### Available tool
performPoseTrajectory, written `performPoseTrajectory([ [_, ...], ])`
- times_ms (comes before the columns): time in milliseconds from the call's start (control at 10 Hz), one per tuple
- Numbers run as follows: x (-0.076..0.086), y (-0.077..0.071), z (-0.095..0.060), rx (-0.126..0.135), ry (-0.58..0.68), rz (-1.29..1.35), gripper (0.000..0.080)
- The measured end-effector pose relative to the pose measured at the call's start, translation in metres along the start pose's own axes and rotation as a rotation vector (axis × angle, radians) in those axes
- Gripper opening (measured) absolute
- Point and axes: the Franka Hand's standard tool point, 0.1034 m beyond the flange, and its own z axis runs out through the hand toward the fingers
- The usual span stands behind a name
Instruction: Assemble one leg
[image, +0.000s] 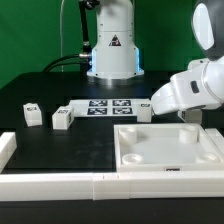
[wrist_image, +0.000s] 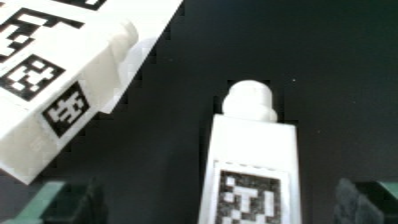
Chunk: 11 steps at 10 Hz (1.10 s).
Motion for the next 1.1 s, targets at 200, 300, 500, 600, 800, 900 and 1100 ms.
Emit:
performPoseTrajectory([
  [200,0.005,0.001,0.005,0.002,0.019,0.000,0.0649],
  [300,0.007,0.001,0.009,0.004,0.026,0.001,0.0649],
  [500,0.009,0.001,0.016,0.005,0.042,0.001,0.0649],
  [600,0.009,0.001,0.018,0.004,0.040,0.001,0.0649],
  [800,0.009,0.001,0.018,0.005,0.040,0.001,0.0399],
  [900,0.009,0.001,0.018,0.005,0.040,0.001,0.0399],
  [1100,0.009,0.001,0.018,0.005,0.040,0.001,0.0287],
])
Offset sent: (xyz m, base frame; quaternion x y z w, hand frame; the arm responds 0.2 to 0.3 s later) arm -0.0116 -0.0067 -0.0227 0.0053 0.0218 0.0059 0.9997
